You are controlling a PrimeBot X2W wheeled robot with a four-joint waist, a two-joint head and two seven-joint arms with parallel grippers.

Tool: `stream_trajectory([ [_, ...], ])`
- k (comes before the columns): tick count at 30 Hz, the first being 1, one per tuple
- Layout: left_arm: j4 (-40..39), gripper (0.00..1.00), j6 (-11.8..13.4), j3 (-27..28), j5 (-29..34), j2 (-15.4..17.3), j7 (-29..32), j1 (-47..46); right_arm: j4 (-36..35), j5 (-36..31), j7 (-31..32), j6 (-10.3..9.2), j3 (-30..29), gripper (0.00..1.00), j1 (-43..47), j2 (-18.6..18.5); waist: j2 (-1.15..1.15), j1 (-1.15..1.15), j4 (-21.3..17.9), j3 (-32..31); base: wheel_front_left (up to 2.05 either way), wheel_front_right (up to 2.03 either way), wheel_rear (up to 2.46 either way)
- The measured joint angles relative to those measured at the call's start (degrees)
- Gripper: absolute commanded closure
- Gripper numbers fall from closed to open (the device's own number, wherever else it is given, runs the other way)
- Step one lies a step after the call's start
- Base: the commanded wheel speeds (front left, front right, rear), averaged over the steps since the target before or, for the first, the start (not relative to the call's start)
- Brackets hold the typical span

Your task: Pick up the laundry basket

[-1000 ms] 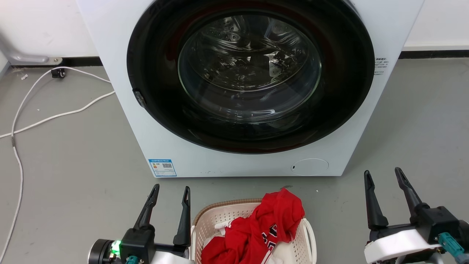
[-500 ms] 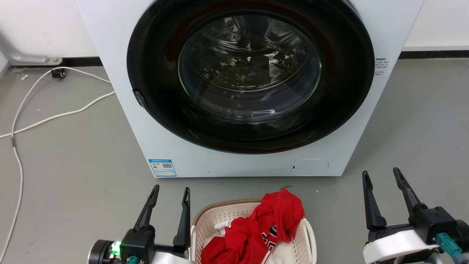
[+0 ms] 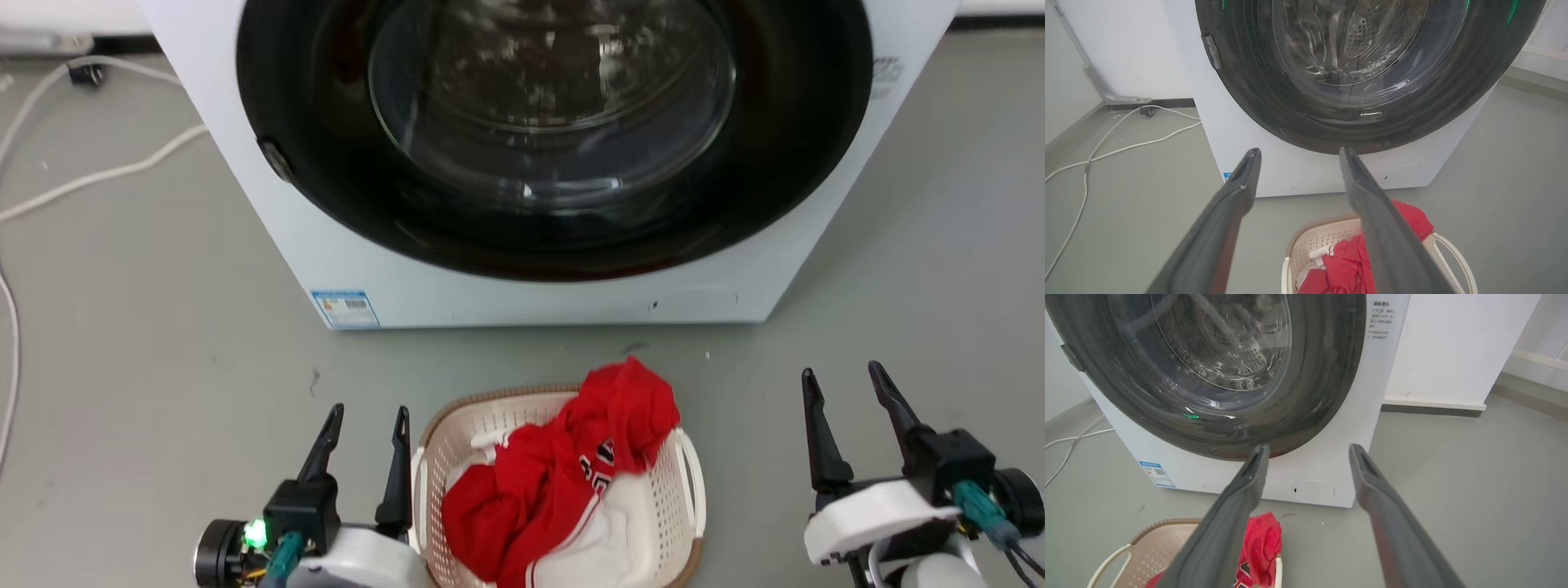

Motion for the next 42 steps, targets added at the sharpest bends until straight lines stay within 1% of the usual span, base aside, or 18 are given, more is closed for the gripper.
stream_trajectory([
  [7,10.2,0.00,-1.1,2.5,-1.3,0.0,0.0,-7.5,8.4,-0.2,3.1,0.00,0.6,0.00,-7.2,0.0,0.00,0.00,-0.4,8.1,0.00,0.00,0.00],
  [17,28.0,0.00,-4.8,4.1,-1.5,1.3,0.0,-19.9,21.8,0.7,10.1,0.00,4.4,0.00,-17.6,0.0,0.00,0.00,-0.6,18.7,0.00,0.00,0.00],
  [21,36.2,0.00,-6.6,3.6,-2.4,1.9,0.0,-25.4,27.2,3.5,12.8,0.00,6.3,0.00,-22.2,0.0,0.00,0.00,-0.5,22.1,0.00,0.00,0.00],
  [25,44.2,0.00,-7.7,1.7,-3.0,2.1,0.0,-31.2,32.8,7.0,15.2,0.01,7.7,0.00,-26.5,0.0,0.00,0.01,-0.4,25.3,0.00,0.00,0.00],
  [29,51.5,0.00,-8.2,0.8,-4.6,2.2,2.2,-36.5,38.6,7.3,16.9,0.00,8.3,0.00,-30.6,0.0,0.00,0.01,0.0,28.2,0.00,0.00,0.00],
  [32,55.5,0.00,-8.3,-0.5,-4.6,2.4,3.5,-39.9,42.3,8.9,17.9,0.00,9.3,0.00,-33.6,0.0,0.00,0.00,0.3,30.2,0.00,0.00,0.00],
  [36,58.9,0.00,-8.4,-2.7,-6.1,2.2,5.2,-43.3,46.9,9.5,18.4,0.01,10.5,0.00,-37.3,0.0,0.00,0.01,0.7,32.5,0.00,0.00,0.00],
  [42,60.7,0.00,-8.4,-8.5,-8.5,2.0,8.0,-46.7,52.4,11.4,19.8,0.01,11.8,0.00,-43.0,0.0,0.00,0.00,1.0,35.7,0.00,0.00,0.00],
])
